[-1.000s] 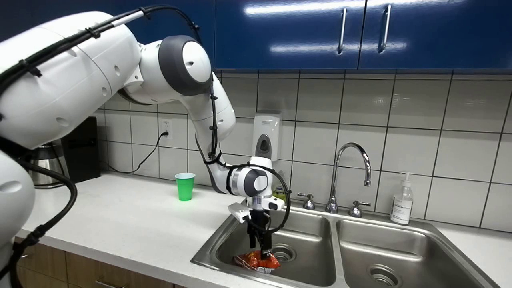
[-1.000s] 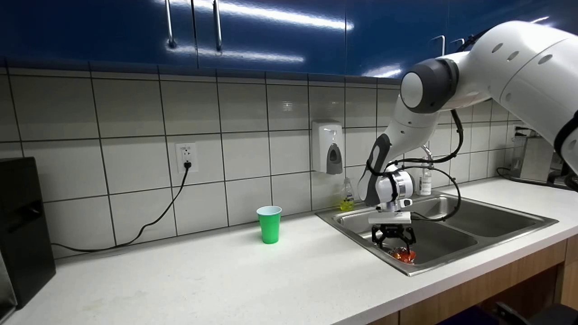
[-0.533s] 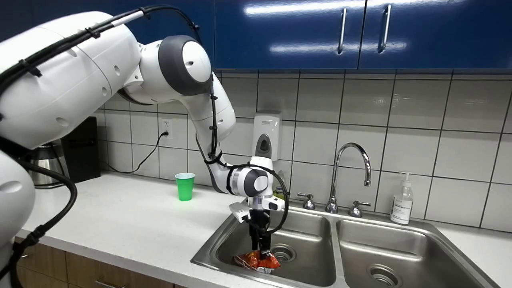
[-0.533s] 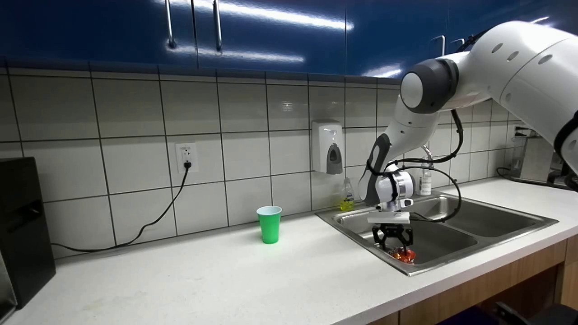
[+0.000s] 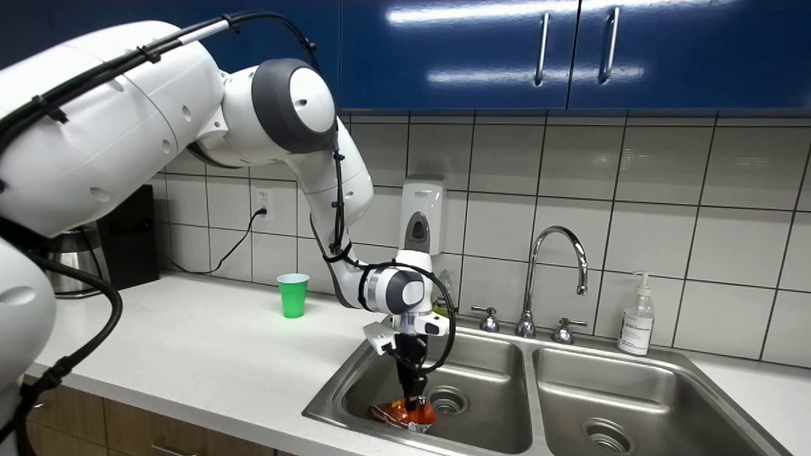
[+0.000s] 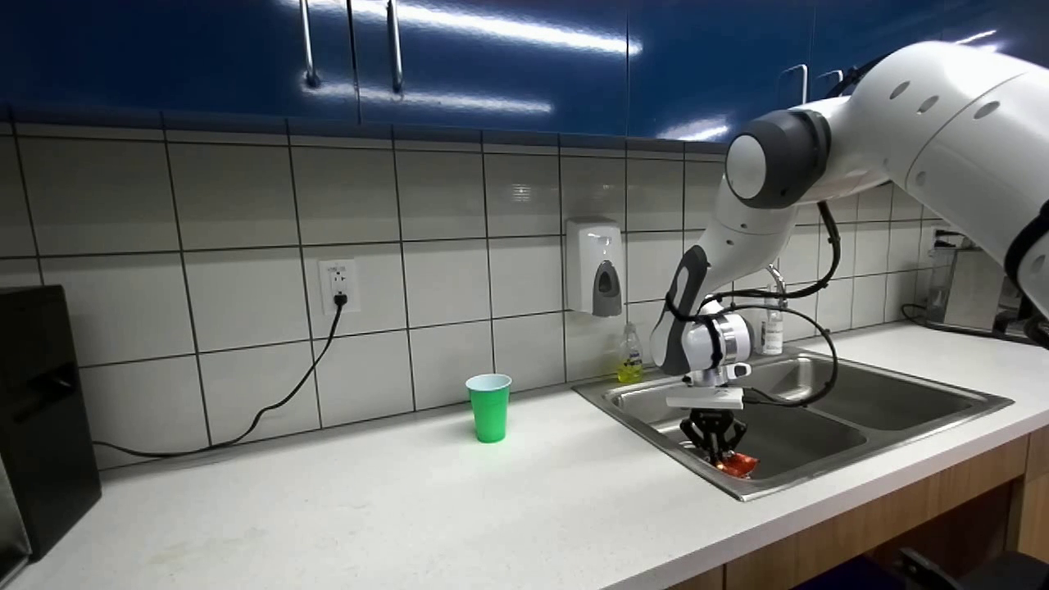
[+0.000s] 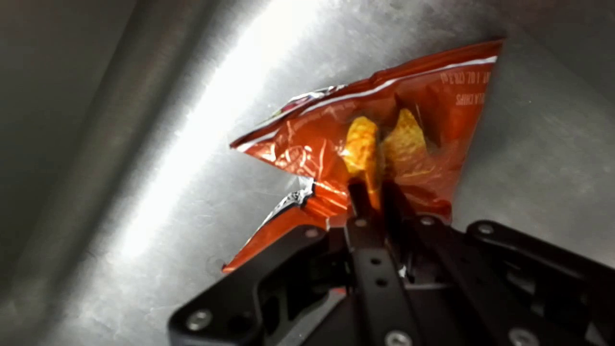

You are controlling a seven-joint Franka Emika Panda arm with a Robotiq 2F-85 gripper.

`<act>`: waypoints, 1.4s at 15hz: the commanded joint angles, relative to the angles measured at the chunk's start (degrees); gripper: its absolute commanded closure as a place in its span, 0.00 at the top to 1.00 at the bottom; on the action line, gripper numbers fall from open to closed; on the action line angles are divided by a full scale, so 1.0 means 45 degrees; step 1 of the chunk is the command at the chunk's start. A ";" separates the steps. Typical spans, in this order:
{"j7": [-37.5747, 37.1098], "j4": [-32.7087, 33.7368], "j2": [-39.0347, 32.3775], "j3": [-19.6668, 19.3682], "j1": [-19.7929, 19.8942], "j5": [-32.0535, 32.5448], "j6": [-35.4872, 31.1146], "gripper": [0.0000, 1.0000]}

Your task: Pick up the doritos from the sink and place them on the counter top to the left of the sink

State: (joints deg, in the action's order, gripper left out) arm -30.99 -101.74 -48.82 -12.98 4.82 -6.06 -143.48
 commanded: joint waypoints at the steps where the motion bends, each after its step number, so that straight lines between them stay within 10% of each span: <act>1: -0.0183 0.0119 -0.0198 -0.0171 -0.0185 -0.0257 -0.0134 0.00; 21: -0.0176 -0.2453 0.4491 -0.1181 -0.1170 0.0603 0.0053 0.00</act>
State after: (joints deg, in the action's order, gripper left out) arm -31.05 -106.55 -37.09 -16.93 0.97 -5.53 -143.73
